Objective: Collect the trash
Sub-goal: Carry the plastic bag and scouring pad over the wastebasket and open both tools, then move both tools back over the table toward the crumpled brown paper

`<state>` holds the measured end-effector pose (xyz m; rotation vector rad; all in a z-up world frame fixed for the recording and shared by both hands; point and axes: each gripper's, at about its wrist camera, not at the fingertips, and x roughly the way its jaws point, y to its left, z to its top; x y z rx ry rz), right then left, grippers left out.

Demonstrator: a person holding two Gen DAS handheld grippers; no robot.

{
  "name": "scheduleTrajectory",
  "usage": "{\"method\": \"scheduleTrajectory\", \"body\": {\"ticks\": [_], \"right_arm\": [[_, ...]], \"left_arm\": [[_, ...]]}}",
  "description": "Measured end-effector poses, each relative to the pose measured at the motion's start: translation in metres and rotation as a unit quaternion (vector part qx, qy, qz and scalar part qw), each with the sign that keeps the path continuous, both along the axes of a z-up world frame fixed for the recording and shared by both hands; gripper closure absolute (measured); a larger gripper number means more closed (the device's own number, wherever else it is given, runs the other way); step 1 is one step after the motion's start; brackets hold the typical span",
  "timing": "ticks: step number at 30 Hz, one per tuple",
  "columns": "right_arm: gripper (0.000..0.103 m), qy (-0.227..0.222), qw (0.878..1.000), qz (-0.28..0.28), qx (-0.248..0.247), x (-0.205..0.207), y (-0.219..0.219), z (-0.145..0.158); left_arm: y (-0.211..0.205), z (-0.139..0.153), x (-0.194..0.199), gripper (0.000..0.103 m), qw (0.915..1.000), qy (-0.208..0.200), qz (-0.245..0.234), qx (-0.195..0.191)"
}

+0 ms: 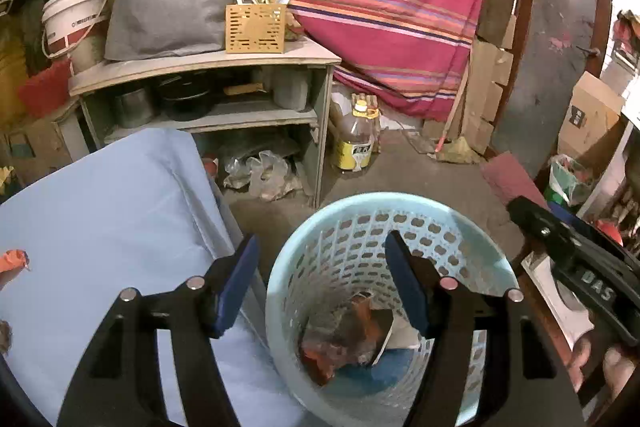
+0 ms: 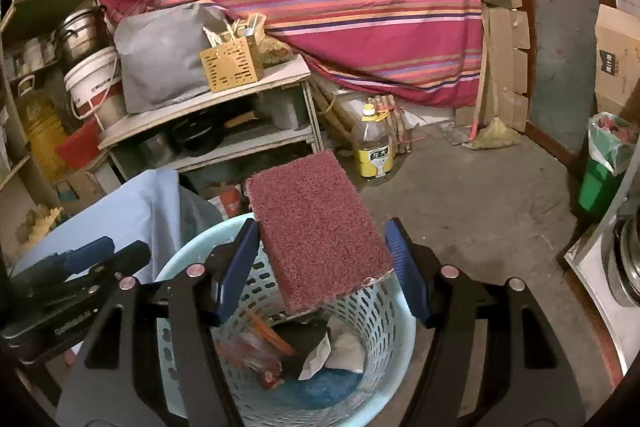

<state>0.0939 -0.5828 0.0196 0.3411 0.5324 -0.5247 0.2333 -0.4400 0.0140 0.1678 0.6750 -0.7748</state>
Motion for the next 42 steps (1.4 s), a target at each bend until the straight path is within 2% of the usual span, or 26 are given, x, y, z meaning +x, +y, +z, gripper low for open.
{"method": "scheduleTrajectory", "body": {"ticks": [1,3,6,8,10,12,14,18,20,25,27,30,31,34,37,39,41,42], "right_arm": [[0.038,0.004,1.0,0.001,-0.003,0.002,0.002,-0.001],[0.038,0.01,1.0,0.005,-0.006,0.007,0.005,-0.002],[0.035,0.016,1.0,0.014,-0.007,0.015,0.013,-0.003],[0.024,0.02,1.0,0.019,-0.008,0.022,0.019,-0.002],[0.022,0.022,0.999,0.022,-0.01,0.028,0.026,-0.001],[0.011,0.023,0.999,0.023,-0.013,0.034,0.032,0.0],[0.004,0.017,1.0,0.017,-0.019,0.038,0.04,0.002],[0.005,0.003,1.0,0.028,-0.012,0.051,0.056,0.005],[0.004,-0.001,0.999,0.037,-0.008,0.06,0.066,0.005],[0.004,-0.029,0.997,0.071,-0.001,0.09,0.108,0.002],[0.004,-0.02,0.996,0.09,-0.009,0.106,0.132,0.001],[0.004,0.026,0.992,0.122,-0.006,0.134,0.169,-0.004],[0.004,0.027,0.991,0.128,-0.008,0.139,0.179,-0.004],[0.004,0.036,0.989,0.138,-0.038,0.157,0.218,-0.007],[0.004,0.046,0.986,0.153,-0.054,0.172,0.252,-0.011],[0.004,0.048,0.984,0.162,-0.049,0.18,0.268,-0.014],[0.004,0.046,0.985,0.16,-0.045,0.184,0.284,-0.017],[0.004,0.048,0.984,0.164,-0.047,0.188,0.296,-0.018]], "left_arm": [[0.005,0.001,-0.001,0.038,1.0,-0.004,0.002,0.0],[0.014,0.003,-0.001,0.023,0.9998,-0.017,0.012,0.002],[0.033,0.006,0.001,0.017,0.9989,-0.035,0.032,0.003],[0.049,0.008,0.005,0.017,0.9986,-0.033,0.041,0.0],[0.064,0.01,0.007,0.015,0.9979,-0.036,0.054,-0.001],[0.085,0.015,0.01,0.013,0.9964,-0.047,0.07,-0.002],[0.105,0.019,0.012,0.013,0.9943,-0.063,0.086,0.007],[0.152,0.023,0.01,0.006,0.9905,-0.093,0.101,0.006],[0.185,0.019,0.011,0.006,0.9853,-0.11,0.13,0.008],[0.258,0.001,0.026,0.006,0.9801,-0.096,0.167,0.046],[0.287,-0.006,0.034,0.004,0.9749,-0.09,0.196,0.054],[0.333,-0.015,0.049,0.005,0.9619,-0.095,0.247,0.067],[0.349,-0.017,0.056,0.004,0.9563,-0.095,0.267,0.072],[0.386,-0.019,0.071,0.005,0.9547,-0.07,0.284,0.055],[0.42,-0.02,0.083,0.005,0.9481,-0.055,0.311,0.042],[0.44,-0.02,0.089,0.005,0.9423,-0.052,0.328,0.04],[0.462,-0.022,0.094,0.005,0.9296,-0.063,0.359,0.055],[0.47,-0.023,0.096,0.005,0.9276,-0.064,0.364,0.057]]}}
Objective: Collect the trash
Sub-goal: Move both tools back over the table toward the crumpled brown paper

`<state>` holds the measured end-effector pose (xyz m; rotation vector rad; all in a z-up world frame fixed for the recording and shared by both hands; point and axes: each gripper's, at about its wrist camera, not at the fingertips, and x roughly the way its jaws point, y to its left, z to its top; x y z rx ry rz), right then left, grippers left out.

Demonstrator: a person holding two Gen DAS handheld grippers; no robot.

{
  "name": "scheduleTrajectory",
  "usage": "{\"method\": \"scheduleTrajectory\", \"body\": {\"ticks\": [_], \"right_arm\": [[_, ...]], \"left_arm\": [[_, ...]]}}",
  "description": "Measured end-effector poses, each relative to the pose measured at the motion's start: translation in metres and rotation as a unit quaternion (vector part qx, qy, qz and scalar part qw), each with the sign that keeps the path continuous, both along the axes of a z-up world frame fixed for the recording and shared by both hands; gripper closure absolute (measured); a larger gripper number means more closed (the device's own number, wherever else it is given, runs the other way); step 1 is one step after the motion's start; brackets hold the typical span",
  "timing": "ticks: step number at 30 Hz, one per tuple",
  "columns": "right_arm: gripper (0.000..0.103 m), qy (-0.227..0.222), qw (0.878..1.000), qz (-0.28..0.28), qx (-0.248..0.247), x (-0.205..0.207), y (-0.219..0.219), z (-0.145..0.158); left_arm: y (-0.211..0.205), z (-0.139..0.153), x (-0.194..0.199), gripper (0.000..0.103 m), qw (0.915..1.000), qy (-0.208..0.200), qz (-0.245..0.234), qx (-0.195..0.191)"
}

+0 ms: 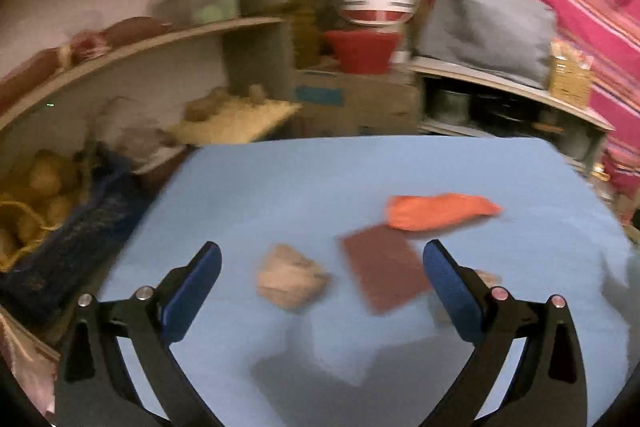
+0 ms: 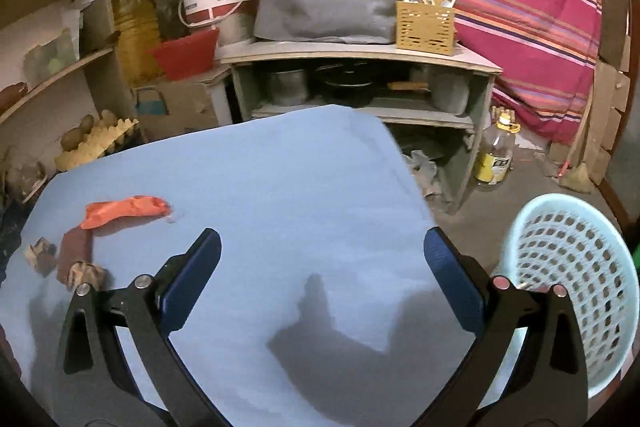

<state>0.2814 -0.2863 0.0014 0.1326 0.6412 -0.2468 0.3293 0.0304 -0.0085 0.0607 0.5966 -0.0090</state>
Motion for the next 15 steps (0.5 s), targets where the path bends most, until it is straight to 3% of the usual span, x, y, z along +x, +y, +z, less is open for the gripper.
{"method": "scheduleTrajectory", "body": {"ticks": [7,15], "right_arm": [[0.004,0.006,0.996,0.069,-0.048,0.008,0.075,-0.005],[0.004,0.03,0.992,0.108,-0.059,0.022,0.137,-0.017]], "left_arm": [[0.042,-0.026,0.028,0.005,0.9987,0.05,0.003,0.005],[0.045,-0.044,0.04,0.005,0.9976,0.068,-0.013,0.002]]}}
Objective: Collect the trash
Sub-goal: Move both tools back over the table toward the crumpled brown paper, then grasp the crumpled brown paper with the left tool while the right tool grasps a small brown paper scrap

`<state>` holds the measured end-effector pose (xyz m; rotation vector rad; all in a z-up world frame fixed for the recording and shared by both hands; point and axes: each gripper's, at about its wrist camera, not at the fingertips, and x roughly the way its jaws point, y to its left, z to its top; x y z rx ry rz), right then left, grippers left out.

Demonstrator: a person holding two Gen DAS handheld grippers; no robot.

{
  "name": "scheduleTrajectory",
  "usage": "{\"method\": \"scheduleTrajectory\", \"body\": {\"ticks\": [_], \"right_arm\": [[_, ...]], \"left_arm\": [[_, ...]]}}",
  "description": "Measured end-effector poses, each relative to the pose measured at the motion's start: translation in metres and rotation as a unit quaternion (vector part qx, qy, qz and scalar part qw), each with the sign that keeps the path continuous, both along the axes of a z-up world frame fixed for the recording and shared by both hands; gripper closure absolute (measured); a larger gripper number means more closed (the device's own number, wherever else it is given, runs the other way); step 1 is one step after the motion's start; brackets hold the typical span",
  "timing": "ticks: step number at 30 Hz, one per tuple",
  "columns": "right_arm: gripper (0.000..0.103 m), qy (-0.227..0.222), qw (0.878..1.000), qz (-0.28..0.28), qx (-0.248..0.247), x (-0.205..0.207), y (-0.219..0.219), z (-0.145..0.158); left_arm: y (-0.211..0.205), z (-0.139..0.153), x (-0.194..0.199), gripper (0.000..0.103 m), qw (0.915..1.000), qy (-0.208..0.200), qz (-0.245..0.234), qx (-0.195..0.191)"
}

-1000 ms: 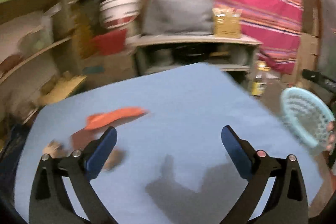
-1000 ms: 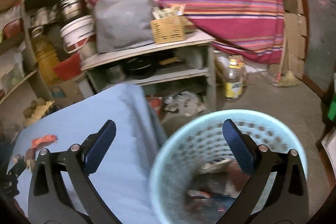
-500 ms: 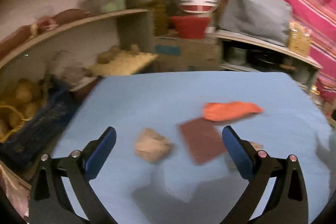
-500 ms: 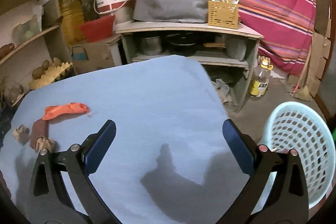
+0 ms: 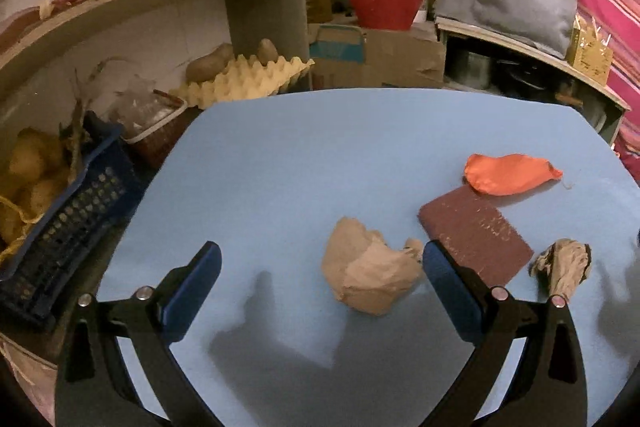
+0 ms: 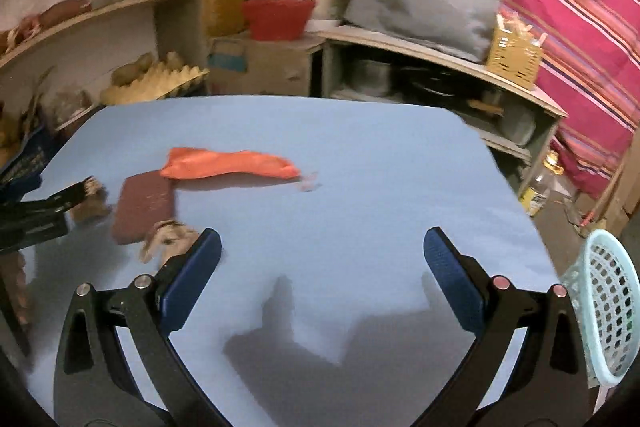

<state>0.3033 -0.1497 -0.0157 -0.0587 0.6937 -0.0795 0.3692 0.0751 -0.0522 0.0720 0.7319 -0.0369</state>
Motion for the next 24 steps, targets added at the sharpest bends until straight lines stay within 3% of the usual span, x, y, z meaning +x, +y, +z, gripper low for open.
{"method": "scheduleTrajectory", "body": {"ticks": [4,5,7,8,13,19,24], "right_arm": [[0.004,0.012,1.0,0.014,0.003,0.005,0.018,-0.002],[0.004,0.014,1.0,0.016,0.006,0.007,0.02,-0.003],[0.004,0.021,0.999,0.028,0.014,0.01,0.027,-0.005],[0.004,0.024,0.999,0.031,0.011,0.012,0.032,-0.006],[0.004,0.041,0.998,0.045,0.016,0.021,0.048,-0.015],[0.005,0.055,0.997,0.056,0.015,0.03,0.066,-0.026],[0.024,0.071,0.995,0.067,0.014,0.035,0.073,-0.035]], "left_arm": [[-0.003,-0.006,0.006,0.006,0.9997,0.012,-0.019,-0.002],[-0.003,-0.006,0.007,0.012,0.9996,0.015,-0.022,-0.003],[-0.004,-0.008,0.01,0.033,0.9991,0.026,-0.031,-0.01],[-0.003,-0.009,0.011,0.05,0.9987,0.032,-0.035,-0.017],[0.002,-0.006,0.01,0.051,0.9983,0.034,-0.04,-0.026],[0.011,0.014,-0.003,0.051,0.9992,0.005,-0.027,-0.028],[0.012,0.02,-0.007,0.051,0.9995,-0.004,-0.018,-0.025]]}}
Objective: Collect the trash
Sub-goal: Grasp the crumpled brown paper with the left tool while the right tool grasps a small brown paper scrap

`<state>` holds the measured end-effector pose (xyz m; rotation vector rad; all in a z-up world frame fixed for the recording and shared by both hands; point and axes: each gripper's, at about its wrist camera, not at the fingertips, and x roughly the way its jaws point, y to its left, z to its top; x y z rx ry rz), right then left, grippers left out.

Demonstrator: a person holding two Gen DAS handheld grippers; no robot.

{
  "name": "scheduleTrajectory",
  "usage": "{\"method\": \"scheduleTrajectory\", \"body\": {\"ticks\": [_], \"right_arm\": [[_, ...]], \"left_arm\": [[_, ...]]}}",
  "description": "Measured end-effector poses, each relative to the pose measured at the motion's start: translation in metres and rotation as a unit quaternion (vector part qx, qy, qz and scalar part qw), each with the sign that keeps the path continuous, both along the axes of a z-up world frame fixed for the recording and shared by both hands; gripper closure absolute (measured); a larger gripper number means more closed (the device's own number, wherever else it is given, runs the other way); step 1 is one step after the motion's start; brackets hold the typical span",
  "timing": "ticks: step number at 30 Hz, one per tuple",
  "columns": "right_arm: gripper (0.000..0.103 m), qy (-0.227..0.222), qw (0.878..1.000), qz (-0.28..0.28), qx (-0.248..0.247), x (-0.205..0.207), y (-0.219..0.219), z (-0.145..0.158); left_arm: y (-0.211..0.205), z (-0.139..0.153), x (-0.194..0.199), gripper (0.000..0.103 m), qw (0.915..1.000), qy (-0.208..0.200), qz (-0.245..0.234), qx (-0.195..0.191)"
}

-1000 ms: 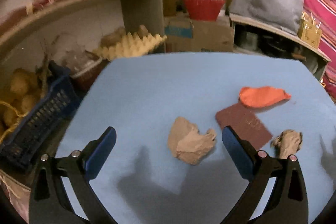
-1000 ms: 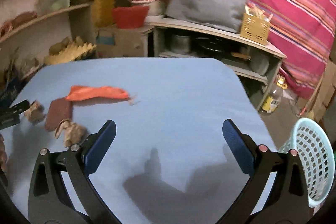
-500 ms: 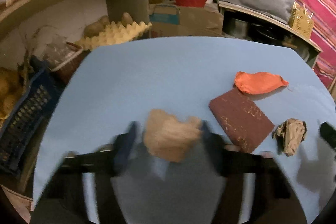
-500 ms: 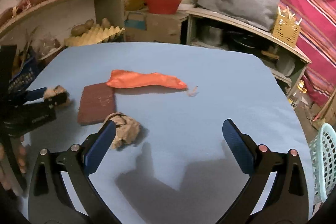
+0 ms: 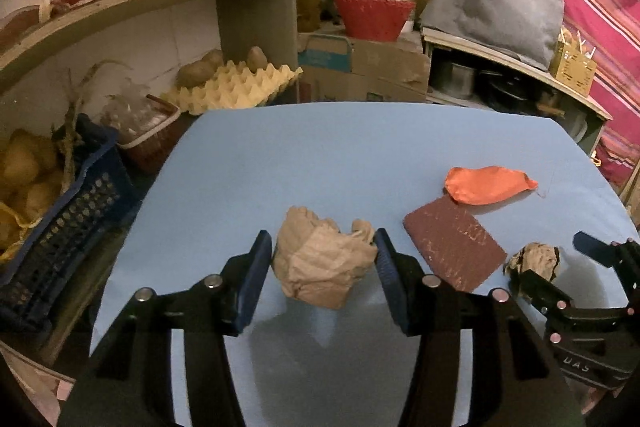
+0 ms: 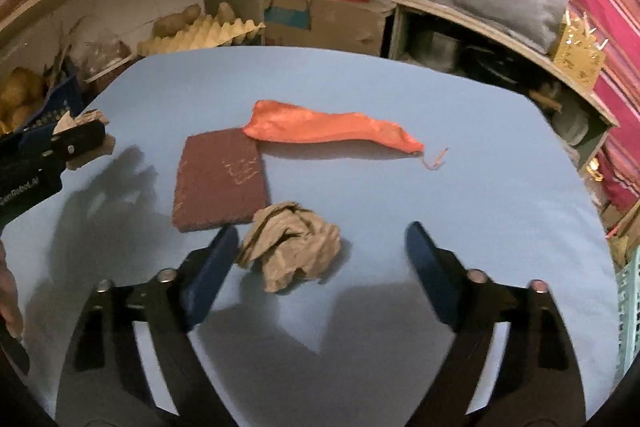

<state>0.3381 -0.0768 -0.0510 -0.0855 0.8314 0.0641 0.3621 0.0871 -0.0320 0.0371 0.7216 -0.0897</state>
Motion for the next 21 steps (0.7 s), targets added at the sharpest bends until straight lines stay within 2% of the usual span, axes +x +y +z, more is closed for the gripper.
{"method": "scheduleTrajectory", "body": {"ticks": [1,4,6,7,12,16,18,21], "right_arm": [[0.024,0.002,1.0,0.001,0.004,0.0,0.0,0.0],[0.034,0.003,1.0,0.004,0.013,-0.001,0.0,0.0],[0.05,0.009,1.0,0.013,0.022,-0.001,0.001,-0.001],[0.053,0.013,0.999,0.018,0.026,0.0,0.002,-0.002],[0.057,0.0,0.999,0.018,0.027,-0.007,-0.004,0.003],[0.057,-0.028,0.999,-0.004,0.028,-0.018,-0.03,0.021],[0.077,-0.04,0.999,-0.015,0.019,-0.026,-0.053,0.03],[0.078,-0.048,0.998,-0.034,0.02,-0.037,-0.092,0.039]], "left_arm": [[0.001,0.0,0.001,0.051,1.0,0.001,0.002,0.0],[0.001,-0.001,0.002,0.051,1.0,0.006,0.006,-0.001],[0.002,-0.001,0.0,0.051,0.9999,0.006,0.009,0.003],[0.003,-0.001,-0.001,0.051,0.9999,0.005,0.01,0.003],[0.005,0.0,-0.005,0.051,0.9999,0.004,0.016,0.0],[0.006,0.001,-0.007,0.051,0.9997,0.004,0.023,-0.005],[0.004,0.001,-0.011,0.051,0.9997,0.001,0.025,-0.002],[-0.002,0.001,-0.016,0.051,0.9996,-0.001,0.027,0.004]]}}
